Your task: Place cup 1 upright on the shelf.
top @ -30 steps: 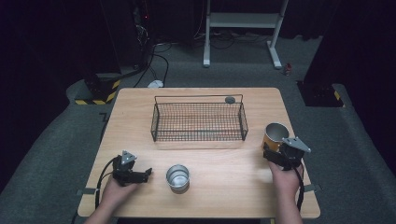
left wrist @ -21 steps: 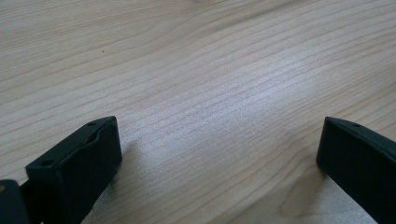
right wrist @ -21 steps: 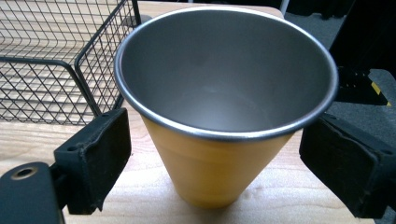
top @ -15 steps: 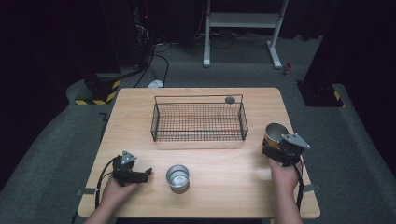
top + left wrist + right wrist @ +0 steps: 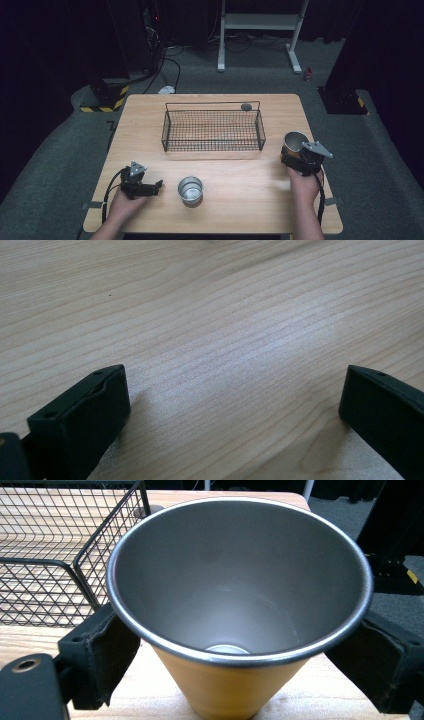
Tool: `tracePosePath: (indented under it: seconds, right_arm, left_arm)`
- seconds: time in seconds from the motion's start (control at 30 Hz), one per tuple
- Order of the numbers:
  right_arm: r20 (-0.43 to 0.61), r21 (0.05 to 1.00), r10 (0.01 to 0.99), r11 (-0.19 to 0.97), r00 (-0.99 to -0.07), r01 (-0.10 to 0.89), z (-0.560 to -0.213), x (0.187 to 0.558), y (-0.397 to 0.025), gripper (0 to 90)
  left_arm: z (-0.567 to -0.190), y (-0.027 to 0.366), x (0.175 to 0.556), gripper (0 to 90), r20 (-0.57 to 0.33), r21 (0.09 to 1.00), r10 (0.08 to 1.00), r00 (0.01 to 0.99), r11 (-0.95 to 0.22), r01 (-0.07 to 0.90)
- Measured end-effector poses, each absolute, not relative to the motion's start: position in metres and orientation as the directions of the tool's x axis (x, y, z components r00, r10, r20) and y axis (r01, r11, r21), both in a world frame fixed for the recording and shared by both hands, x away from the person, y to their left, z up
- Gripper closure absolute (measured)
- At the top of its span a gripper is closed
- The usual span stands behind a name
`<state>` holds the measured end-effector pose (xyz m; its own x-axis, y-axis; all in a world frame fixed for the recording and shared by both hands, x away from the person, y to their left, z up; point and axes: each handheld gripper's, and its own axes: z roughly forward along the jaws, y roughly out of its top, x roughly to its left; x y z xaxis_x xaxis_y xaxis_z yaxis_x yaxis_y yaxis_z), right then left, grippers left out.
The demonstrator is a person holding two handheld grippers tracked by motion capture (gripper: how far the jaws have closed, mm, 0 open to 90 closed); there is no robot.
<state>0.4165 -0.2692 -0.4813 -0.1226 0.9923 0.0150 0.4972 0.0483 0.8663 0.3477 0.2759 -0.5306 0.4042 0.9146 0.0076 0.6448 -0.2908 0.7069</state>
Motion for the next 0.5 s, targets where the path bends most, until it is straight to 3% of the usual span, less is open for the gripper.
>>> tracePosePath:
  seconds: [0.5]
  right_arm:
    - [0.031, 0.878, 0.991, 0.034, -0.128, 0.477, -0.4819, 0.4245, -0.2682, 12.9]
  left_arm:
    - [-0.5306, 0.2759, 0.3478, 0.4, 0.008, 0.707, 0.915, 0.404, -0.291, 0.645]
